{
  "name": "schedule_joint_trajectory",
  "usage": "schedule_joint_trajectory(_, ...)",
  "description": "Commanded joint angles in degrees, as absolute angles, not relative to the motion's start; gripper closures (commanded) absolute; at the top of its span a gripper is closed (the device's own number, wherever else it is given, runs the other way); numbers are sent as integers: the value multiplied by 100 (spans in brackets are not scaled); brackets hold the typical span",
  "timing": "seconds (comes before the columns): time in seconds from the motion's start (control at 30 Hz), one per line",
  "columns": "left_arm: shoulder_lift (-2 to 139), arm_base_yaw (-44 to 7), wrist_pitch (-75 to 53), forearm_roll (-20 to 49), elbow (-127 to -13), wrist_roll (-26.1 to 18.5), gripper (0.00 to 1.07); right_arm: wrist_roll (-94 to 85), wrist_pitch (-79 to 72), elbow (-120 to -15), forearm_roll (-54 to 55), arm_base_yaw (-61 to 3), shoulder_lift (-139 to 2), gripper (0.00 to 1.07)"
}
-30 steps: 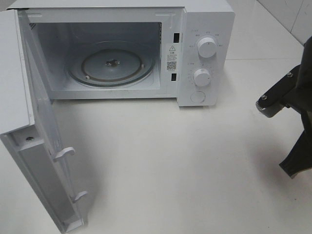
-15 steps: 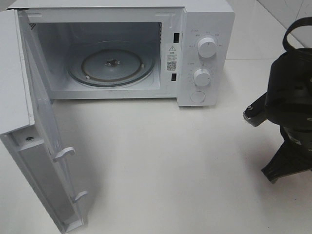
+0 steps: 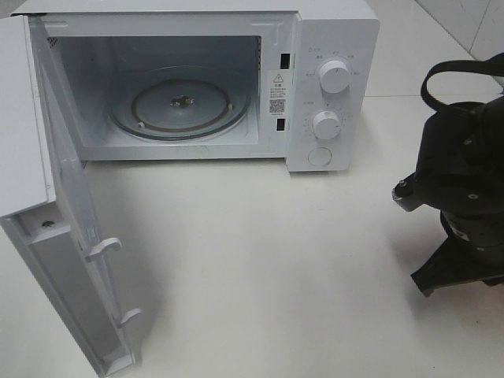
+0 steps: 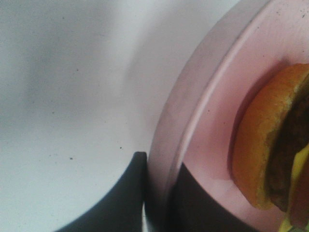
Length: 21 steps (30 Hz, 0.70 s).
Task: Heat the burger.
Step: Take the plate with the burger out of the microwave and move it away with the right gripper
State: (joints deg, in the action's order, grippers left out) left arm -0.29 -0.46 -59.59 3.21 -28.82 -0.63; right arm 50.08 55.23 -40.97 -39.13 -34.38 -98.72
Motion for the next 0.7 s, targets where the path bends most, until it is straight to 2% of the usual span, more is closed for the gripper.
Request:
schedule_joint_trajectory(0.03,-138,-29,-5930,361,-2865,-69,9,5122,5735,-4142,-4206,-3386,-10004,107)
schedule_joint_trajectory(0.5,-138,-29,-5930,361,-2865,-69,9,5632,5168,-4142,-4274,-3323,-10754,102)
schedule_joint_trajectory(0.63,-138,-29,-5930,361,-2865,-69,9,5644,5019,-4154,-4171,-3323,-10749,91)
schedule_joint_trajectory(0.67,-138,-29,-5930,361,-2865,-69,9,5638,5025,-4171,-4114,-3335,-10749,82)
schedule_joint_trajectory(0.7,-138,-29,-5930,361,-2865,-69,9,5638,5025,-4171,-4114,-3335,-10749,82)
